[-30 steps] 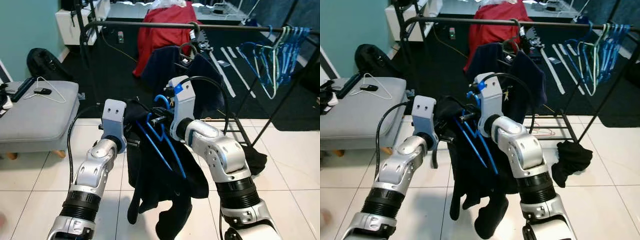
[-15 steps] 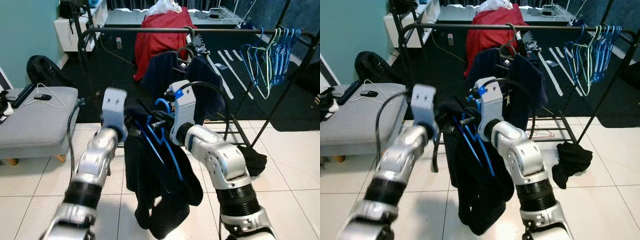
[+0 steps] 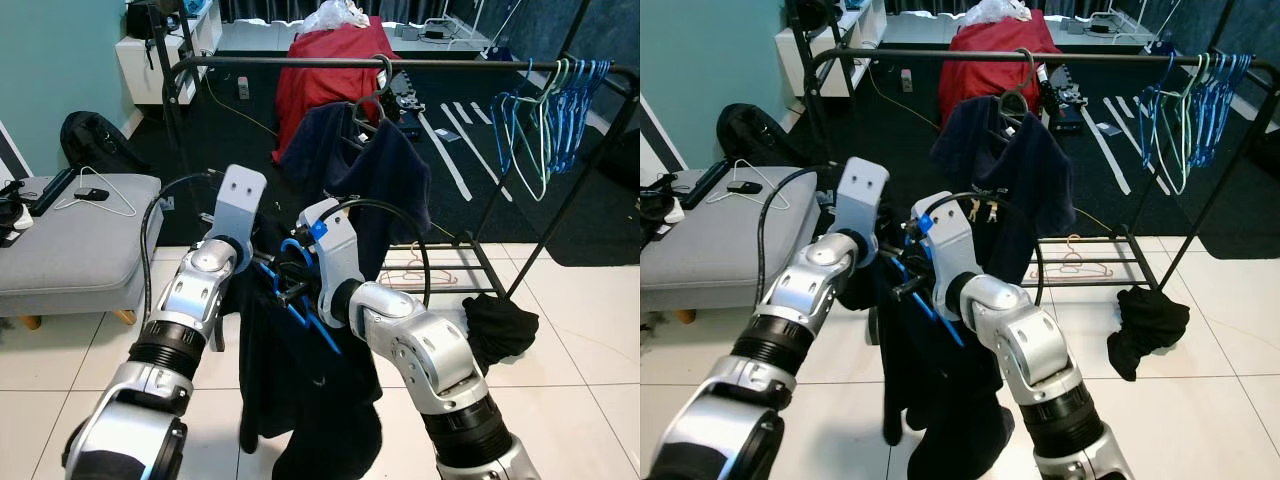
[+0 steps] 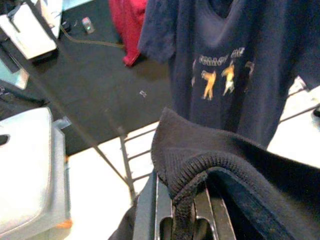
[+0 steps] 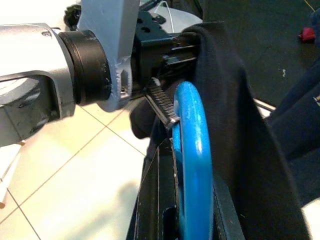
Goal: Hang hanger
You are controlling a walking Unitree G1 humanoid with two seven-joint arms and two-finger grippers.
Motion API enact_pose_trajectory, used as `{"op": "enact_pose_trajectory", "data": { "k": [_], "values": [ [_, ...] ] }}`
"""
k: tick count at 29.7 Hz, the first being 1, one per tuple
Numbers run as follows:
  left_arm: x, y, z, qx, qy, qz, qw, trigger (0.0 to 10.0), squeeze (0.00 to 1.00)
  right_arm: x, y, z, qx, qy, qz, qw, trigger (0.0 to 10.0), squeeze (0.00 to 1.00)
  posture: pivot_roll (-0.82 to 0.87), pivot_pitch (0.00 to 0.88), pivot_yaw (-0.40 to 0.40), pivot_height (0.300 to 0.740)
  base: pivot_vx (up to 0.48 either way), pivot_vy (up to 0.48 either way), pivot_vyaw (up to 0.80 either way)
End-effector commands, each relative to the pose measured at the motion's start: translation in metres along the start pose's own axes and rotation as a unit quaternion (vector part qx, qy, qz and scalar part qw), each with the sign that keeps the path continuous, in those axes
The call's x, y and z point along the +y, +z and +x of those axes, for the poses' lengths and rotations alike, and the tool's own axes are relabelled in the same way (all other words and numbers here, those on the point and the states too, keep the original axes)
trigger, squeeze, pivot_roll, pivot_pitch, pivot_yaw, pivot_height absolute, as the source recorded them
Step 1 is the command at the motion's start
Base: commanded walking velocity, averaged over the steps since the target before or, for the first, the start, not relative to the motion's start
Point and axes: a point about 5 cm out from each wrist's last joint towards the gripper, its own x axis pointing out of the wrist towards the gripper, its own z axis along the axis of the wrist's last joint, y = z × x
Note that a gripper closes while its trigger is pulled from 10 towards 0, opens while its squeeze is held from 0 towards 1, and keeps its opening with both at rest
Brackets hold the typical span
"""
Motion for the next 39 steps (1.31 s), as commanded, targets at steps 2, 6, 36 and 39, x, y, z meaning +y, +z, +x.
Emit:
{"op": "enact_pose_trajectory", "data": {
  "k": [2, 6, 36, 39],
  "values": [
    [0.008, -0.007, 0.001, 0.005, 0.006, 0.046, 0.999, 0.0, 0.0, 0.007, 0.006, -0.006, -0.005, 0.004, -0.012, 1.0, 10.0, 0.0, -0.02, 0.139, 0.025, 0.74, 0.0, 0.0, 0.0],
    [0.016, -0.013, 0.002, 0.012, 0.017, 0.068, 0.997, 0.0, 0.0, 0.005, 0.011, -0.011, -0.007, -0.019, -0.017, 1.0, 10.0, 0.0, -0.02, 0.144, 0.028, 0.74, 0.0, 0.0, 0.0],
    [0.06, -0.046, 0.002, 0.084, 0.076, 0.113, 0.987, 0.0, 0.0, 0.039, 0.031, -0.036, 0.007, 0.084, -0.036, 0.996, 10.0, 0.0, -0.03, 0.161, 0.028, 0.74, 0.0, 0.0, 0.0],
    [0.063, -0.053, 0.0, 0.098, 0.081, 0.116, 0.985, 0.0, 0.0, 0.04, 0.032, -0.037, 0.006, 0.086, -0.035, 0.996, 10.0, 0.0, -0.03, 0.162, 0.03, 0.74, 0.0, 0.0, 0.0]
  ]
}}
